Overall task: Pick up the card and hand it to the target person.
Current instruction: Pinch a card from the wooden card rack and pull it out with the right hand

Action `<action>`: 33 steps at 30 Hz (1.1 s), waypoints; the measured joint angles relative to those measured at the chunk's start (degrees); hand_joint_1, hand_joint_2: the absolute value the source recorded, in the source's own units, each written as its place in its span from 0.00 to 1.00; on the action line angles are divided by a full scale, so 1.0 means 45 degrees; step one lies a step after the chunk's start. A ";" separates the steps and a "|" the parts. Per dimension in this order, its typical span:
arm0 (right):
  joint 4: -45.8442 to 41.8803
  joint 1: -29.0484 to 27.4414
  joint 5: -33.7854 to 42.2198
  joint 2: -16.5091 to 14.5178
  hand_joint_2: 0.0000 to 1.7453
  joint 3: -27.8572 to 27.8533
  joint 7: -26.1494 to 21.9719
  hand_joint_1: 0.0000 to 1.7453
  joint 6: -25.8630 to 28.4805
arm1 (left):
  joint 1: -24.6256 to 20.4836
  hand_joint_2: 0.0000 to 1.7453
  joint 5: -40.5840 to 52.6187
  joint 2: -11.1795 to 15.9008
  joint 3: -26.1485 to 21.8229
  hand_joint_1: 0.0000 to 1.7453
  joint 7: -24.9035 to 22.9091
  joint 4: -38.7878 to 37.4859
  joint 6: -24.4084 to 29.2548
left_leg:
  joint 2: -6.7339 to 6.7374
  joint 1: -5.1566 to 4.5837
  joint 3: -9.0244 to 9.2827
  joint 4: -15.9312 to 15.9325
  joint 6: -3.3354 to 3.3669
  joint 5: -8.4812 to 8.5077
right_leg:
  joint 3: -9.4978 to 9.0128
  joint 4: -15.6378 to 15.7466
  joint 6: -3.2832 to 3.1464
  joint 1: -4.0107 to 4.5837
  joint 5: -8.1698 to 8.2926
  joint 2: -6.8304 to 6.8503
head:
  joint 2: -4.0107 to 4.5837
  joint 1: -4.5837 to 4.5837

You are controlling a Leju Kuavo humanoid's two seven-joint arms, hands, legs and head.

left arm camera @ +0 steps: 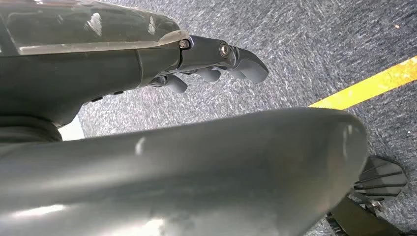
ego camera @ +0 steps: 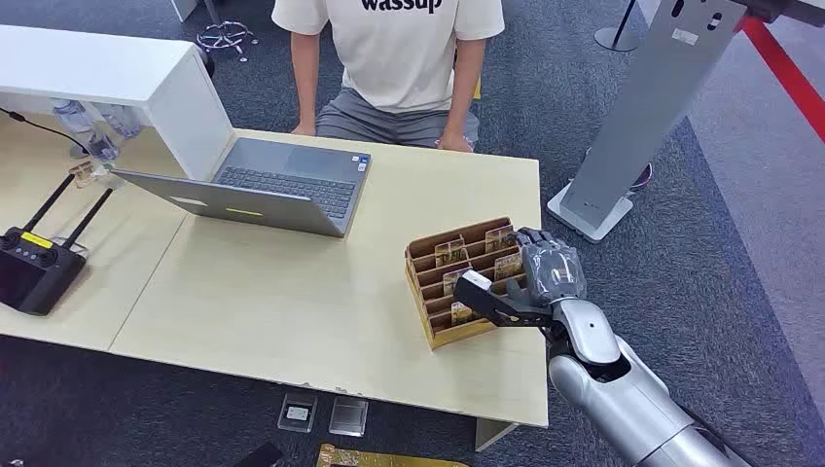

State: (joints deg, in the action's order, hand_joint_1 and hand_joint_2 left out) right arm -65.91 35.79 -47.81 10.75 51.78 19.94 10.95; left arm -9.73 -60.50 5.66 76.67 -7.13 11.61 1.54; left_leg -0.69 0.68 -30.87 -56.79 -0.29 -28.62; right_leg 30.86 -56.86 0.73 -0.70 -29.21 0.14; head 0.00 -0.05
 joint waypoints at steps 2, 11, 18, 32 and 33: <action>0.0054 0.0016 0.0029 -0.0004 1.00 0.0029 0.0005 0.33 0.0015 | -0.0007 0.00 0.0004 0.0000 0.0000 0.00 -0.0010 0.0000 -0.0001 | 0.0000 0.0000 0.0000 0.0000 0.0000 0.0000 | 0.0000 0.0000 0.0000 0.0000 0.0000 0.0000 | 0.0000 -0.0001; 0.0555 0.0061 0.0229 -0.0057 1.00 0.0205 0.0066 0.54 0.0155 | -0.0045 0.00 0.0019 0.0000 0.0000 0.00 -0.0077 0.0000 -0.0037 | 0.0000 0.0000 0.0000 0.0000 0.0000 0.0000 | 0.0000 0.0000 0.0000 0.0000 0.0000 0.0000 | 0.0000 -0.0002; 0.0919 0.0144 0.0250 -0.0140 1.00 0.0256 0.0033 0.71 0.0238 | -0.0045 0.00 0.0019 -0.0005 0.0000 0.00 -0.0120 0.0000 -0.0025 | 0.0000 0.0000 0.0000 0.0000 0.0000 0.0000 | 0.0000 0.0000 0.0000 0.0000 0.0000 0.0000 | 0.0000 -0.0005; 0.1218 0.0326 0.0372 -0.0228 1.00 0.0362 -0.0002 0.84 0.0302 | -0.0047 0.50 0.0018 -0.0005 0.0000 0.00 -0.0085 0.0000 -0.0079 | 0.0001 0.0000 0.0004 -0.0001 0.0000 0.0000 | -0.0001 0.0000 0.0000 0.0000 0.0000 -0.0001 | 0.0000 -0.0004; 0.1223 0.0331 0.0375 -0.0228 1.00 0.0365 -0.0002 0.83 0.0305 | -0.0047 0.75 0.0017 -0.0005 0.0000 0.00 -0.0050 0.0000 -0.0128 | 0.0001 0.0000 0.0004 -0.0001 0.0000 0.0000 | -0.0001 0.0000 0.0000 0.0000 0.0000 -0.0001 | 0.0000 -0.0004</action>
State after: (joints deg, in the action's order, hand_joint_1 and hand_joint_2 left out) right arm -60.41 37.28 -46.12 9.73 53.42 19.93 12.32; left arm -9.94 -60.42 5.64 76.67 -7.35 11.61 0.97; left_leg -0.68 0.68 -30.86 -56.80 -0.29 -28.62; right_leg 30.85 -56.86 0.73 -0.70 -29.21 0.14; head 0.00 -0.07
